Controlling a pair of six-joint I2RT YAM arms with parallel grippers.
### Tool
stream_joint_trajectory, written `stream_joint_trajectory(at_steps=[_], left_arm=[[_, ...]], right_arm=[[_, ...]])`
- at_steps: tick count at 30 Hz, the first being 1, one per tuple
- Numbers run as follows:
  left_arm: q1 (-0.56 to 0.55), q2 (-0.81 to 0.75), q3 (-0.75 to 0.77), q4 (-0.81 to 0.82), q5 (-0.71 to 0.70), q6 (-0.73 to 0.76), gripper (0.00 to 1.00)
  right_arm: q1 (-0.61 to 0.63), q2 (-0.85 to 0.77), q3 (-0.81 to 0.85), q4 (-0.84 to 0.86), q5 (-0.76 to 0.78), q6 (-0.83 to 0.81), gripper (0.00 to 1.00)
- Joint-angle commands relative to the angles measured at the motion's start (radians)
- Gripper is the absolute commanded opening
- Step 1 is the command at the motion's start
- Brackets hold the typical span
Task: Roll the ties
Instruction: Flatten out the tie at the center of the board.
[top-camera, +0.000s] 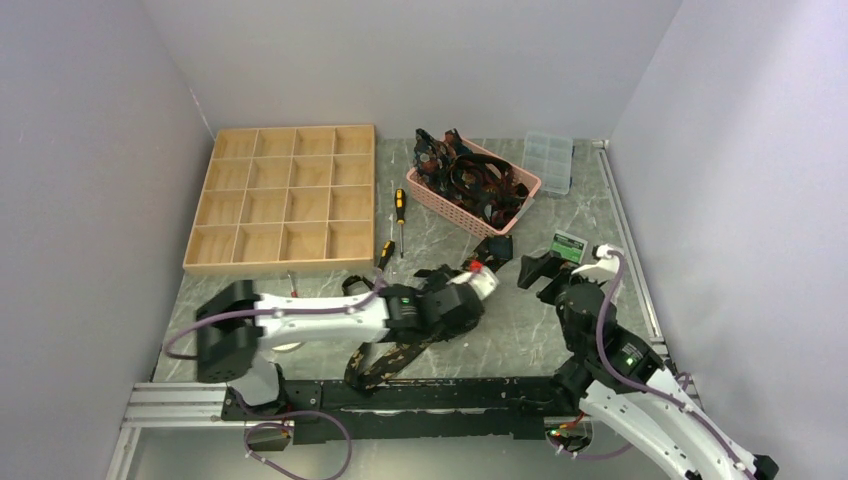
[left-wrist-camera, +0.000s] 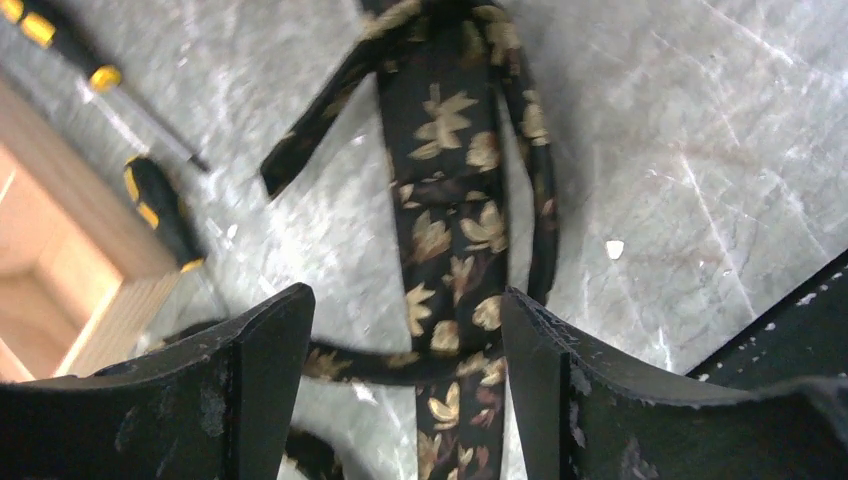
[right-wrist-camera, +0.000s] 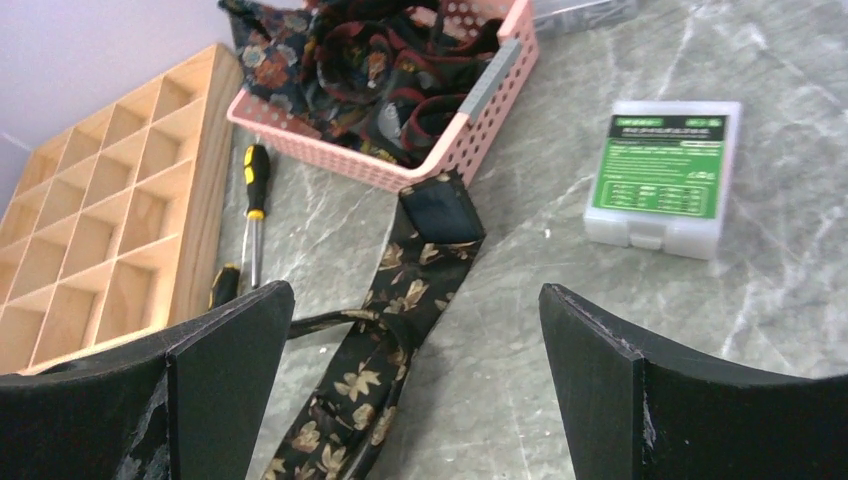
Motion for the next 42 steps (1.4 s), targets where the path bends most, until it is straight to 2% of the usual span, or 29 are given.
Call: stream_joint_trajectory(at_steps=[1, 6, 9, 12, 18, 22, 27, 32, 42], left_arm=[[0.078, -0.259, -0.128, -0.016, -0.092, -0.218, 0.74], [0.2, -0.519, -0.353, 0.022, -0.037, -0.447, 0.74], [0.238, -0.632, -0.391, -0.022, -0.055, -0.529, 0.74], [0.245, -0.7, -0.364, -0.12, -0.097, -0.559, 0.74], [0.25, -0.791, -0.29, -0.321, -0.18, -0.594, 0.75], [0.251, -0.873, -0.3, -0.352, -0.184, -0.584, 0.75], [0.253, -0.959, -0.333, -0.387, -0.182, -0.582, 0.75], [0.251, -1.036, -0.36, -0.381, -0.16, -0.552, 0.75], [0.252, -1.082, -0.379, -0.42, -0.136, -0.571, 0.74]], right_arm=[[0.003, 0.102, -0.018, 0.143, -0.099, -0.038, 0.98], [-0.003, 0.361, -0.011, 0.315, -0.283, -0.118, 0.97], [-0.004, 0.55, 0.042, 0.375, -0.392, -0.203, 0.95], [0.021, 0.71, 0.109, 0.403, -0.462, -0.313, 0.94], [0.151, 1.012, 0.277, 0.376, -0.392, -0.492, 0.99], [0.157, 1.19, 0.403, 0.337, -0.399, -0.614, 0.98], [0.155, 1.313, 0.518, 0.278, -0.528, -0.779, 0.93], [0.128, 1.381, 0.558, 0.253, -0.6, -0.824, 0.86], [0.091, 1.495, 0.642, 0.177, -0.655, -0.884, 0.62]])
